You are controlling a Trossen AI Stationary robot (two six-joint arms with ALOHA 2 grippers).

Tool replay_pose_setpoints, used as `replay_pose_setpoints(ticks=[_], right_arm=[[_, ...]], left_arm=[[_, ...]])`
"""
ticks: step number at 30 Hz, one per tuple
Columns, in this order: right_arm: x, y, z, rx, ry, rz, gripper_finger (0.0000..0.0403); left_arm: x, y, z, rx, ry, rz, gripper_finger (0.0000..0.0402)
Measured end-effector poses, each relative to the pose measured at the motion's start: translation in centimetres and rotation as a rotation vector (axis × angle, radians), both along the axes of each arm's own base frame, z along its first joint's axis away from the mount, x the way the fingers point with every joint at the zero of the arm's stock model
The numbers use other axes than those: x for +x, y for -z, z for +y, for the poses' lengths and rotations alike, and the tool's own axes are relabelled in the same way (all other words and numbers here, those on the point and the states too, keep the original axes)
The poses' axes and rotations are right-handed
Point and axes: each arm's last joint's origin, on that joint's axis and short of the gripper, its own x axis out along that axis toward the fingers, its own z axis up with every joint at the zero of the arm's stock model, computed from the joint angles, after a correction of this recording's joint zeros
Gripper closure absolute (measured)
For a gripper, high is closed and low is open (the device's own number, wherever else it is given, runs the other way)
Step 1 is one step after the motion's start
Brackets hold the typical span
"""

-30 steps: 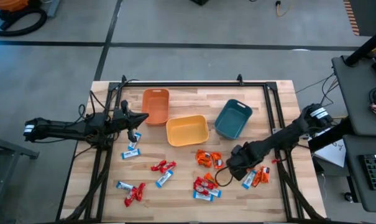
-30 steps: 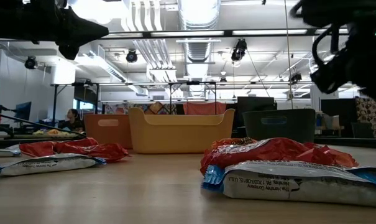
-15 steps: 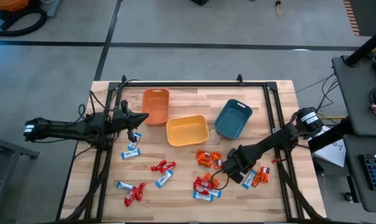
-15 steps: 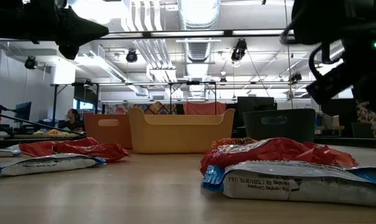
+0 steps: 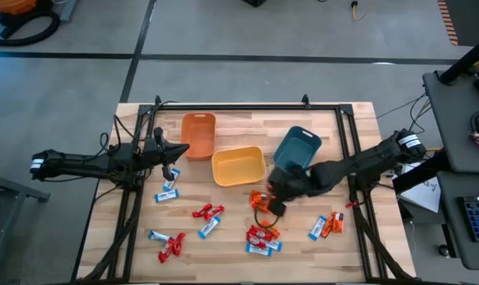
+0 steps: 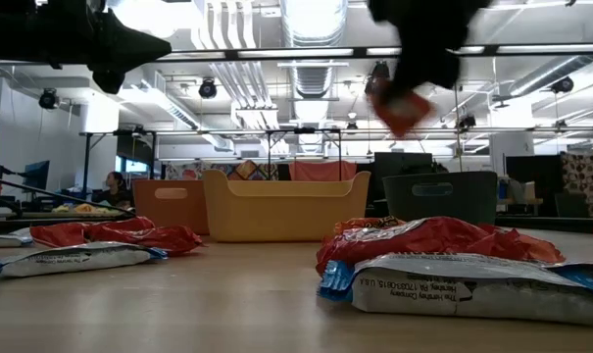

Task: Sort candy
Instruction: Put the orange chocolate into the yellow bin

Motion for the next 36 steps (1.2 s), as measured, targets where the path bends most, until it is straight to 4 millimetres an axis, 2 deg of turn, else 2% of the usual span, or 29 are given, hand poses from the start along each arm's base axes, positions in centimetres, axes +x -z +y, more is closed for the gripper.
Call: replay_pose_setpoints(ticks=[2,5,10,16,19,22,30,36], right_arm=[[1.5,-1.0,-0.8,-0.072,-0.074,-0.16,0.0378],[3.6,-1.4,-2.0,-0.201,-0.155,-0.333,0.0378],[6.3,-0.2,-4.6,-0.36,-0.172,-0.445,0.0374],[8.2,2.9,-7.7,-0.349,-0.089,-0.316,0.0367],[8.4,4.3,-8.3,-0.328,-0.075,-0.215,0.0366],[8.5,5.4,-8.5,-0.32,-0.082,-0.127,0.0366],[9.0,6.4,-8.5,-0.33,-0.11,-0.049,0.0365],[9.1,6.4,-8.5,-0.366,-0.152,-0.036,0.0364]], left_arm=[[0.0,0.0,0.0,-0.015,0.002,-0.002,0.0402],[0.1,0.2,0.0,-0.047,0.005,0.001,0.0402],[0.4,0.5,-0.1,-0.117,0.042,0.016,0.0402],[0.6,1.4,-0.7,-0.184,0.25,0.096,0.0402],[0.7,1.6,-1.2,-0.215,0.408,0.133,0.0402],[0.9,2.1,-1.4,-0.26,0.467,0.184,0.0402],[0.9,4.9,-1.7,-0.414,0.491,0.465,0.0402],[1.2,5.8,-2.3,-0.461,0.508,0.57,0.0402]])
